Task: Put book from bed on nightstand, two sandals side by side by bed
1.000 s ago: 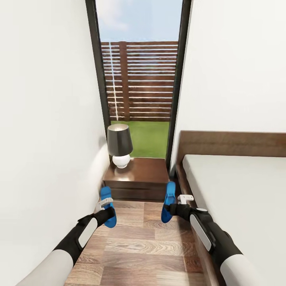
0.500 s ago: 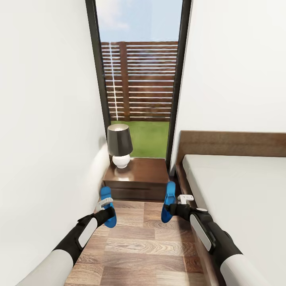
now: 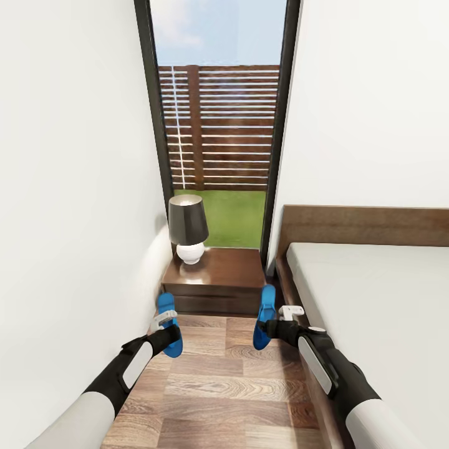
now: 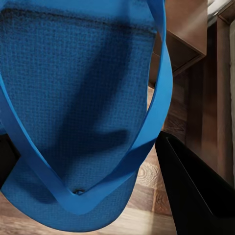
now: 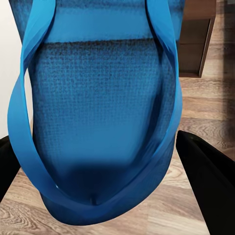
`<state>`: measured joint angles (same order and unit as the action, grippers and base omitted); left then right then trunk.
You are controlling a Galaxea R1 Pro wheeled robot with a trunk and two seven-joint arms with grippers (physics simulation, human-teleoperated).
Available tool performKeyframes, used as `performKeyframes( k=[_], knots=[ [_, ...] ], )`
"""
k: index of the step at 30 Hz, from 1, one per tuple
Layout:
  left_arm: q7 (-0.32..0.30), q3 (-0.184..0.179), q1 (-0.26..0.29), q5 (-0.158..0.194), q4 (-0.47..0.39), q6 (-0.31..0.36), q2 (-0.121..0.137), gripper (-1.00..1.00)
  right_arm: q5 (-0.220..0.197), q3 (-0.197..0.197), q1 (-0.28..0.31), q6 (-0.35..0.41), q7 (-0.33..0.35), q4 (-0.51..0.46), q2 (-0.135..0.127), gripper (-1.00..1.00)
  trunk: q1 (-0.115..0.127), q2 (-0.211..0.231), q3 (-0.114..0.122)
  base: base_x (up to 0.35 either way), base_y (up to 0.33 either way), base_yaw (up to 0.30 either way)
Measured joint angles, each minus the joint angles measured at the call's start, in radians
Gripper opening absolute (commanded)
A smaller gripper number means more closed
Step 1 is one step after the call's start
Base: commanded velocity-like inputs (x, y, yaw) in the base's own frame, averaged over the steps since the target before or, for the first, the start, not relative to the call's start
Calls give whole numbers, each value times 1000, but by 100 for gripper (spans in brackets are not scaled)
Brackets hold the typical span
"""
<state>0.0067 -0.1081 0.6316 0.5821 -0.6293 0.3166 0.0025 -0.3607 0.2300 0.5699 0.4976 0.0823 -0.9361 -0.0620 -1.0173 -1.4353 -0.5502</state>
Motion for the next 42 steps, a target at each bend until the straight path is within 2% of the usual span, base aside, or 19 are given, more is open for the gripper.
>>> performKeyframes(
  k=[18, 42],
  knots=[
    [0, 0, 0, 0, 0, 0, 0, -100, 0, 0, 0, 0, 0, 0, -1, -100, 0, 0, 0, 0, 0, 0],
    [0, 1, 0, 2, 0, 2, 2, -100, 0, 0, 0, 0, 0, 0, -2, -100, 92, 168, 75, 0, 0, 0]
  ],
)
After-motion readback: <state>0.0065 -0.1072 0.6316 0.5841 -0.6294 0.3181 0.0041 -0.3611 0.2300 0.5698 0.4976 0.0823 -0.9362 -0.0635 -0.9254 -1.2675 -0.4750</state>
